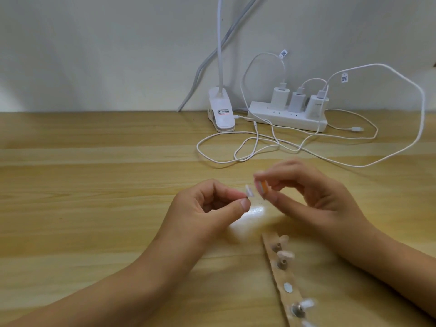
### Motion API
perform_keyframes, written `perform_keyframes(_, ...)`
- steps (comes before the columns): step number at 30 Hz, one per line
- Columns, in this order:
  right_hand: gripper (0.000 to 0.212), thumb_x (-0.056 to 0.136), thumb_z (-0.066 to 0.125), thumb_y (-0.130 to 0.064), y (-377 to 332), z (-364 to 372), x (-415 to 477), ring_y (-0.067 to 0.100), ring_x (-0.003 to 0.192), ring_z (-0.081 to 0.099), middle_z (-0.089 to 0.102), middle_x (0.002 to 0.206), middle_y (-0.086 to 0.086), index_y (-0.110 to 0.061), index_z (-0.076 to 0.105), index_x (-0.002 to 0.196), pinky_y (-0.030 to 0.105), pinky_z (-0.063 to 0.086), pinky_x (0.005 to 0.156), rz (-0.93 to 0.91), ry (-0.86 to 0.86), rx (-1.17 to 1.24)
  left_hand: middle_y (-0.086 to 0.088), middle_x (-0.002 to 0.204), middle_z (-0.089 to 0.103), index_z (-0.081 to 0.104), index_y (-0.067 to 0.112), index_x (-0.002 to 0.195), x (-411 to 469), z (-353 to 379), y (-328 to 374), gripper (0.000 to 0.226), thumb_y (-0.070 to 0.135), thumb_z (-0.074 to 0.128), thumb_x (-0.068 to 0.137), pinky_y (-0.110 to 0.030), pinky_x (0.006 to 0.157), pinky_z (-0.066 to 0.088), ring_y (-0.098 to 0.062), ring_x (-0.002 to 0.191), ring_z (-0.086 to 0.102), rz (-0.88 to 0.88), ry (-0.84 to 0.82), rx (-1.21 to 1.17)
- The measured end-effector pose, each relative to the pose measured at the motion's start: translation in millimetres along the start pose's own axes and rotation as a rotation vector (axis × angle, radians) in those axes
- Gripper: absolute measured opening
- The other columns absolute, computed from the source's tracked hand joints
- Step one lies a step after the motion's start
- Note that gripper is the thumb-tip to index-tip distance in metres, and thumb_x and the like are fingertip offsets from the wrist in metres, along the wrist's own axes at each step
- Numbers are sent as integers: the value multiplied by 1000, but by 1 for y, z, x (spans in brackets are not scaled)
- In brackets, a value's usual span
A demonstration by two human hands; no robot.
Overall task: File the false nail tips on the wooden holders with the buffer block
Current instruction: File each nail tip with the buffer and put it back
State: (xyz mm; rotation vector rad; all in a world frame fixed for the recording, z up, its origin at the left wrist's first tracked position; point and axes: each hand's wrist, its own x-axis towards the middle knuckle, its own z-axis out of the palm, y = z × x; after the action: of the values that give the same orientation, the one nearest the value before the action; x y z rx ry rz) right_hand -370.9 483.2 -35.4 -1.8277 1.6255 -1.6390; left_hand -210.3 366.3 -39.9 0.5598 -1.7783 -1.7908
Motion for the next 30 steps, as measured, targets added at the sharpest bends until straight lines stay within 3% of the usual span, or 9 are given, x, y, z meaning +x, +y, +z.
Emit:
perform_keyframes(7,26,91,65,-21,-2,-1,0,22,103,61,65,108,-9,-24,66,117,30,46,90,-45,41,-90,3,73,72,74,25,73,0,0,2,6,26,76,67,-13,64,48,-4,68,63,-2,-9,-22)
perform_keyframes(12,25,89,71,-23,-2,-1,-1,16,110,60,65,108,-15,-28,67,113,43,44,98,-21,7,-220,-1,76,73,73,25,73,0,0,2,6,24,76,67,-14,66,49,-6,70,65,-7,0,-37)
perform_keyframes(19,24,90,64,-25,-5,-2,-1,11,108,58,63,107,-17,-29,66,113,44,42,95,-85,37,-326,6,70,69,73,22,73,0,0,2,11,14,80,75,-11,61,46,-1,65,60,9,22,-31)
perform_keyframes(22,24,92,64,-23,-9,-3,2,19,111,59,62,108,-17,-31,67,114,49,43,96,-126,94,-257,6,69,70,74,22,74,-1,1,4,4,19,77,73,-10,60,45,-1,63,61,10,13,-58)
perform_keyframes(25,27,93,64,-21,-12,-1,2,25,111,60,63,111,-11,-31,64,118,53,43,96,-162,93,-220,4,73,71,74,21,77,0,0,4,12,25,80,68,-11,62,47,-3,66,63,7,-6,-61)
perform_keyframes(30,26,91,63,-26,-6,0,3,23,98,59,65,104,-4,-28,64,117,35,44,87,-32,81,-117,8,75,69,74,27,82,0,0,3,10,23,74,73,-12,65,47,-2,69,61,11,-57,-63)
